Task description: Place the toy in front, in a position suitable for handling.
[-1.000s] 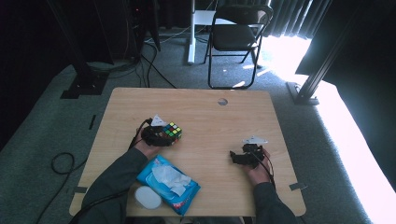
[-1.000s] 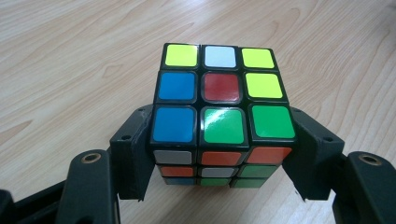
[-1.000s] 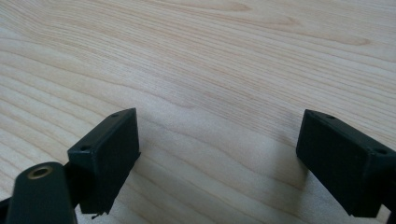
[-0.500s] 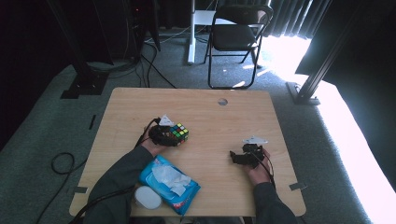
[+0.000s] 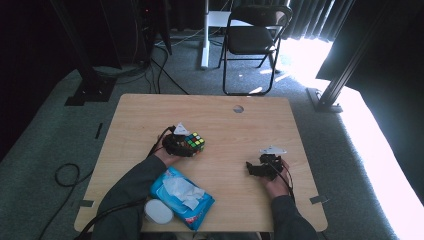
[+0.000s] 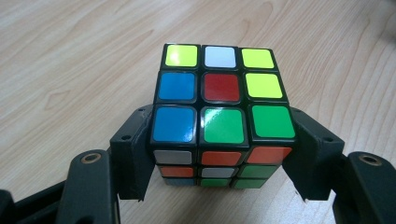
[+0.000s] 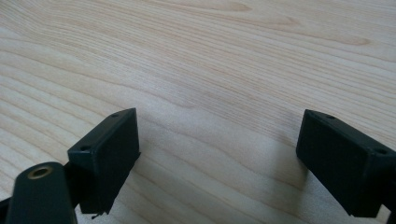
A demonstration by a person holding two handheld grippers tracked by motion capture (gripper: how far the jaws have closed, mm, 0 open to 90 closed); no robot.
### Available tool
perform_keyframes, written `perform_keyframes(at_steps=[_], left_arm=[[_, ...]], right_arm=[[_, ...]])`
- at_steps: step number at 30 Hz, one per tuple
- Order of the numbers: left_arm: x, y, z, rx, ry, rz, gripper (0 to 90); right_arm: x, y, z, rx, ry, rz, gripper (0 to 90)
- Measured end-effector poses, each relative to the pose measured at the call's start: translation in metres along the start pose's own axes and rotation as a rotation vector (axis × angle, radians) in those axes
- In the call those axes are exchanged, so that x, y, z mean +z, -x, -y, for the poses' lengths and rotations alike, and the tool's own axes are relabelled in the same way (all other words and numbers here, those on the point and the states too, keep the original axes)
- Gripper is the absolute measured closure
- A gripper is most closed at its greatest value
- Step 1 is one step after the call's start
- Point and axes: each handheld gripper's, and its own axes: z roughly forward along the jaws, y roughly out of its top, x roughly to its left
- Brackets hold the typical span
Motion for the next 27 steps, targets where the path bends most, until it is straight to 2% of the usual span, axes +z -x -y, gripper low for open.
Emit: perform_keyframes(at_steps=[3, 9, 12, 14, 19, 21, 27], left_arm=[[0.002, 0.0, 0.0, 0.003, -0.004, 0.01, 34.1], [0.004, -0.003, 0.002, -0.018, -0.013, 0.036, 33.9], [0.004, -0.003, 0.002, -0.014, -0.021, 0.035, 33.5], [0.003, -0.002, 0.002, -0.012, -0.021, 0.029, 29.3], [-0.001, -0.005, 0.002, -0.024, -0.018, 0.034, 27.2], [-0.011, -0.006, 0.003, -0.029, -0.001, 0.068, 27.2], [-0.025, -0.007, 0.005, -0.036, 0.016, 0.087, 30.9]], right_arm=[[0.0, 0.0, 0.0, 0.0, 0.0, 0.0, 12.9], [0.0, 0.0, 0.0, 0.0, 0.0, 0.0, 12.9], [0.0, 0.0, 0.0, 0.0, 0.0, 0.0, 12.9], [0.0, 0.0, 0.0, -0.001, 0.0, 0.0, 12.9], [0.0, 0.0, 0.0, 0.0, 0.0, 0.0, 12.9], [0.0, 0.0, 0.0, 0.0, 0.0, 0.0, 12.9], [0.0, 0.0, 0.0, 0.0, 0.0, 0.0, 12.9]])
